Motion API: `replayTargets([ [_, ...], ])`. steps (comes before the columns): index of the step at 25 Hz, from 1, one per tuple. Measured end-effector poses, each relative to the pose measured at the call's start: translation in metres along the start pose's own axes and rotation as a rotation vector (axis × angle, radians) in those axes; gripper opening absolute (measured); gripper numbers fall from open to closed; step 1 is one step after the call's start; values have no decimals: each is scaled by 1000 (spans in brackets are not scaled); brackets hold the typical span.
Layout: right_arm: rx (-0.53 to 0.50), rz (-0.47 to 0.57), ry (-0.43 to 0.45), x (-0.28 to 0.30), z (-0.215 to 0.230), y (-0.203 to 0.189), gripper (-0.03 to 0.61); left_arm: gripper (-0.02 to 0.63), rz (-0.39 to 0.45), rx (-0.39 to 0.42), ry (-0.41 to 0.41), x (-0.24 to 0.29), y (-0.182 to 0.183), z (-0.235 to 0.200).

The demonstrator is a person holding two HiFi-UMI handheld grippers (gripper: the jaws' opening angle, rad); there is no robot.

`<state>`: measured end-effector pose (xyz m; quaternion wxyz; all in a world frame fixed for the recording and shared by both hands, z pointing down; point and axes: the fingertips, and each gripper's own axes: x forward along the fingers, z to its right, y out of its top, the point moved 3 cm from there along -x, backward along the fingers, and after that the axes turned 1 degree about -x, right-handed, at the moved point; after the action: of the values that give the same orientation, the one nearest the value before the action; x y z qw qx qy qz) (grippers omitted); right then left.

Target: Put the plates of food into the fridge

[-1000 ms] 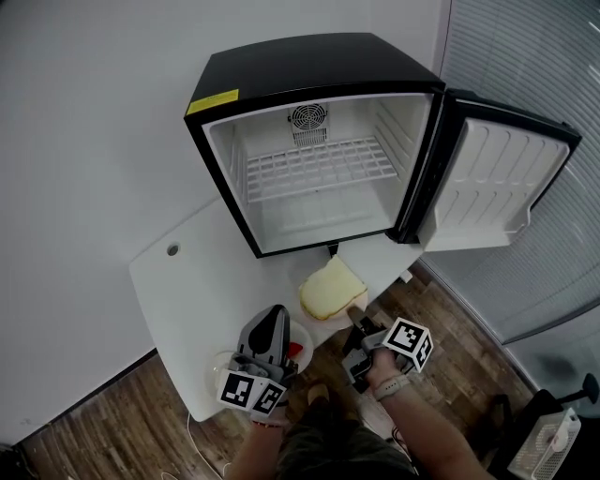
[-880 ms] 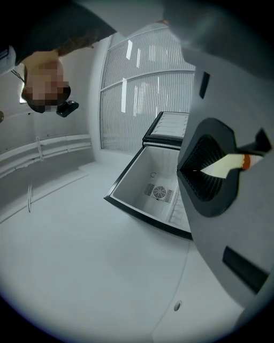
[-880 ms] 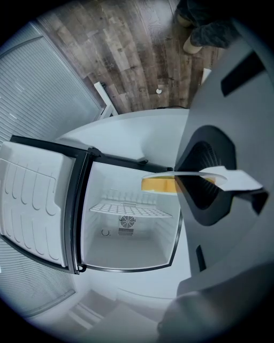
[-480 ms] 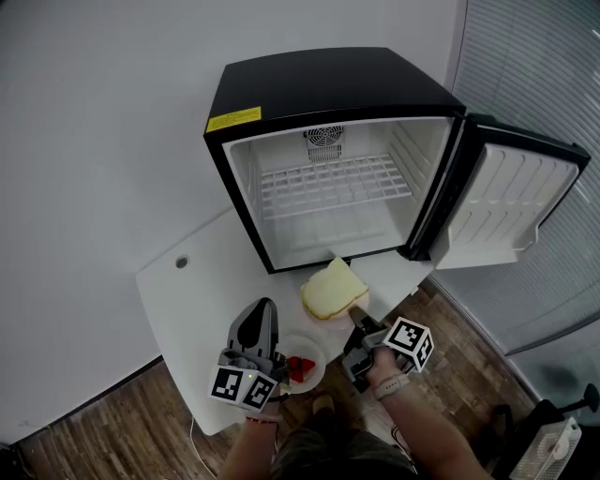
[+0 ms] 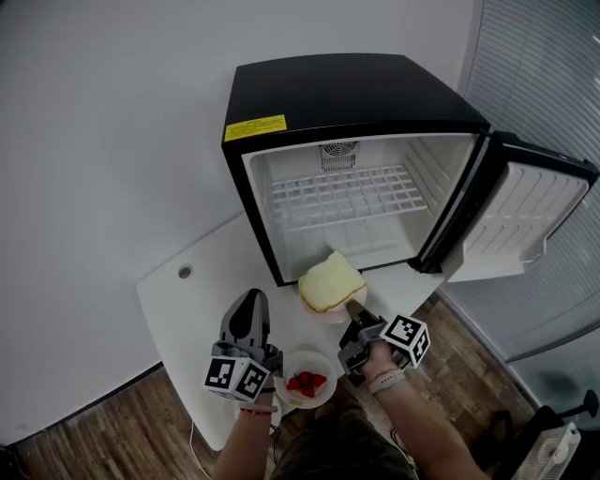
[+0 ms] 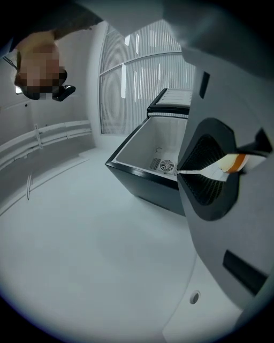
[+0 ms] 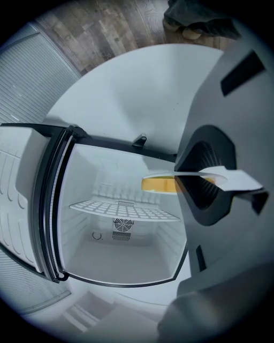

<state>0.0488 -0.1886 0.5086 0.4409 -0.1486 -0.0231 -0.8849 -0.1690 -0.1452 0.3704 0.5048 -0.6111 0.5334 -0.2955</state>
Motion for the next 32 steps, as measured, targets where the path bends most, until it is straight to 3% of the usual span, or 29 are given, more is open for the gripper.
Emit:
replayTargets([
  [13, -17, -14, -30, 71, -1, 20, 18, 8, -1, 3, 84, 37, -34, -54],
  [17, -11, -15, -29, 89, 0, 25, 18, 8, -11, 27, 80, 52, -44, -60],
  [32, -42, -25, -38, 133, -1, 39, 18, 8, 6, -6, 159, 76, -61, -88],
])
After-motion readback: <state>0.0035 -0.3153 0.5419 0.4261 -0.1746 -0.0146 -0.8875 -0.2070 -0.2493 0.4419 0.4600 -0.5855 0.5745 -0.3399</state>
